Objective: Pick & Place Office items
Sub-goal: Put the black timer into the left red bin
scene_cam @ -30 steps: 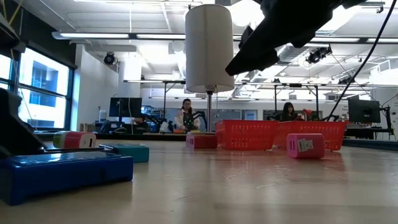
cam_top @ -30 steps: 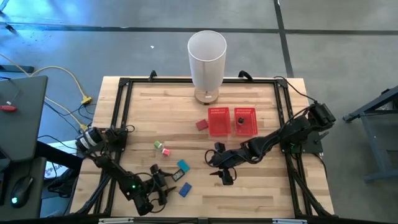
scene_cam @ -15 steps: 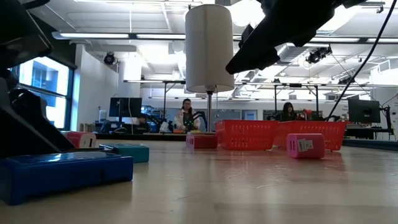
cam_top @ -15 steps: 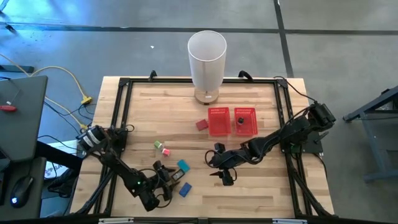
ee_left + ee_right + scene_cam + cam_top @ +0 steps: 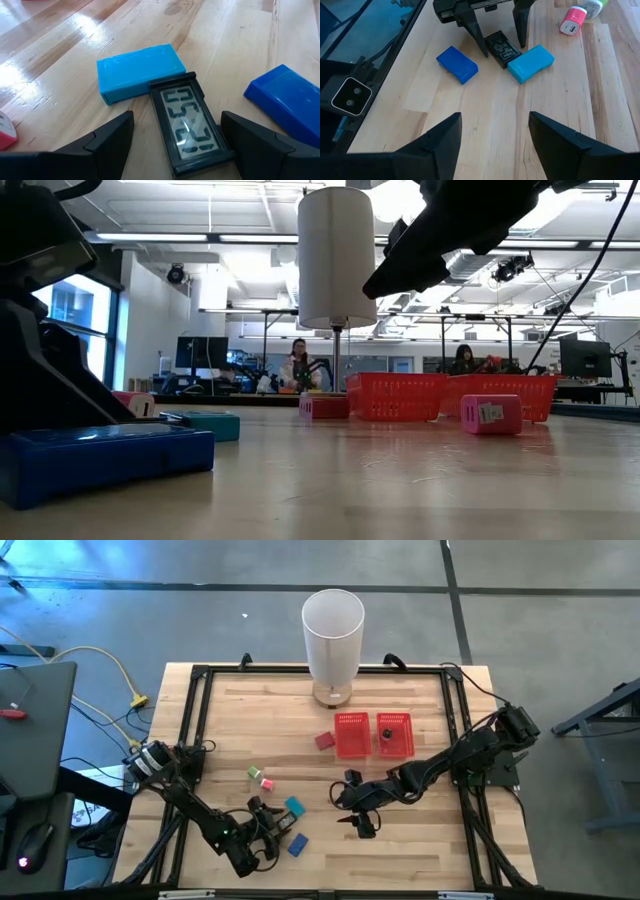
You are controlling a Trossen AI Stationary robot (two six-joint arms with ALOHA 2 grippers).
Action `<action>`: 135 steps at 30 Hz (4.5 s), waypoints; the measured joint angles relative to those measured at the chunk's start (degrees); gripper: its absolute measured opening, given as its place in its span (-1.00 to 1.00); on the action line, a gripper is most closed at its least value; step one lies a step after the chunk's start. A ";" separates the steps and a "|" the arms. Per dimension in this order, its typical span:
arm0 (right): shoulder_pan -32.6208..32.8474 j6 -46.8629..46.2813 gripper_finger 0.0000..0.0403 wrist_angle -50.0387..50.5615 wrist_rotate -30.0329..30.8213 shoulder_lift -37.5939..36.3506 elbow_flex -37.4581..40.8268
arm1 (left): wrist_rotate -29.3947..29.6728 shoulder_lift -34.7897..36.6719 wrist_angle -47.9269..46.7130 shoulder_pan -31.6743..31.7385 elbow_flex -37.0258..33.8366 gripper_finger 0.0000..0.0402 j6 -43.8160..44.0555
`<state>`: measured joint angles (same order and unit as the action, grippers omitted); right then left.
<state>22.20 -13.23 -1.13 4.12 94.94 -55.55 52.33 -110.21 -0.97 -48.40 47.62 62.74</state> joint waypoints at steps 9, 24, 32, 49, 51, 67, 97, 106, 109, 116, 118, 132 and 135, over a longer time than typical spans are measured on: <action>0.00 0.00 0.08 0.00 0.00 0.00 0.00 | 0.09 0.00 -0.03 0.00 0.00 0.44 0.00; 0.00 -0.11 0.08 0.00 0.00 0.00 0.00 | 0.07 0.00 0.87 0.42 -0.04 0.44 0.07; 0.00 -0.17 0.08 0.00 -0.02 0.00 0.00 | 0.07 0.00 1.13 0.42 -0.04 0.44 0.07; 0.00 -0.20 0.08 0.00 -0.01 0.00 0.00 | 0.13 -0.02 2.36 0.42 -0.07 0.39 0.04; 0.00 -0.20 0.08 0.02 0.00 0.00 0.00 | 0.13 -0.02 2.41 0.43 -0.07 0.31 0.07; 0.00 -0.20 0.08 0.00 0.00 0.00 0.00 | 0.13 -0.02 2.84 0.44 -0.07 -0.28 0.42; -0.02 -0.46 0.08 0.02 -0.02 0.00 0.00 | -2.51 0.13 4.61 1.05 0.00 -0.27 -0.34; -0.02 -0.46 0.08 0.02 -0.02 0.00 0.00 | -4.25 1.94 5.07 1.05 -0.04 -0.28 -1.37; 0.00 -0.46 0.08 0.02 -0.02 0.02 0.00 | -5.06 2.71 5.16 0.98 -0.04 -0.28 -2.27; -0.01 -0.46 0.08 0.02 -0.02 0.01 0.00 | -5.37 3.45 5.37 0.94 -0.04 -0.28 -2.71; -0.02 -0.46 0.08 0.02 -0.01 0.00 0.00 | -5.35 3.45 5.43 0.94 -0.04 -0.28 -2.73; -0.02 -0.46 0.08 -0.04 0.09 0.02 0.00 | -4.41 3.56 8.24 1.05 -0.04 -0.28 -5.49; -0.01 -0.46 0.08 -0.65 0.11 0.02 0.00 | -4.33 3.56 8.87 1.17 0.08 -0.28 -5.95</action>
<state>22.19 -13.69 -1.78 4.23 94.96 -55.55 48.01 -106.65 7.90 -47.23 47.69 56.79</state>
